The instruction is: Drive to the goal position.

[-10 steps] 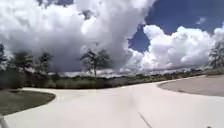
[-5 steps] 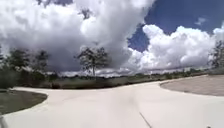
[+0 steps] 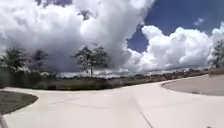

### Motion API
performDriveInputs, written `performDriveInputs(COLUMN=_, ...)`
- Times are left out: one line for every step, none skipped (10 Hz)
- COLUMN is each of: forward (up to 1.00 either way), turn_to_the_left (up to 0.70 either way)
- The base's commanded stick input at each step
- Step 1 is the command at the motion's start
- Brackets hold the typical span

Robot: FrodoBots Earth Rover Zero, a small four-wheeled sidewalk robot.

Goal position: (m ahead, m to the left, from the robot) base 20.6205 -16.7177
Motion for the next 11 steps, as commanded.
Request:
performDriveInputs(forward=0.85, turn_to_the_left=-0.09)
performDriveInputs(forward=0.85, turn_to_the_left=-0.34)
performDriveInputs(forward=0.85, turn_to_the_left=-0.19)
performDriveInputs(forward=0.85, turn_to_the_left=0.00)
performDriveInputs(forward=0.85, turn_to_the_left=0.00)
performDriveInputs(forward=0.85, turn_to_the_left=0.00)
performDriveInputs(forward=0.85, turn_to_the_left=0.00)
performDriveInputs(forward=0.85, turn_to_the_left=0.00)
performDriveInputs(forward=0.85, turn_to_the_left=0.00)
performDriveInputs(forward=0.85, turn_to_the_left=0.00)
performDriveInputs(forward=0.85, turn_to_the_left=0.00)
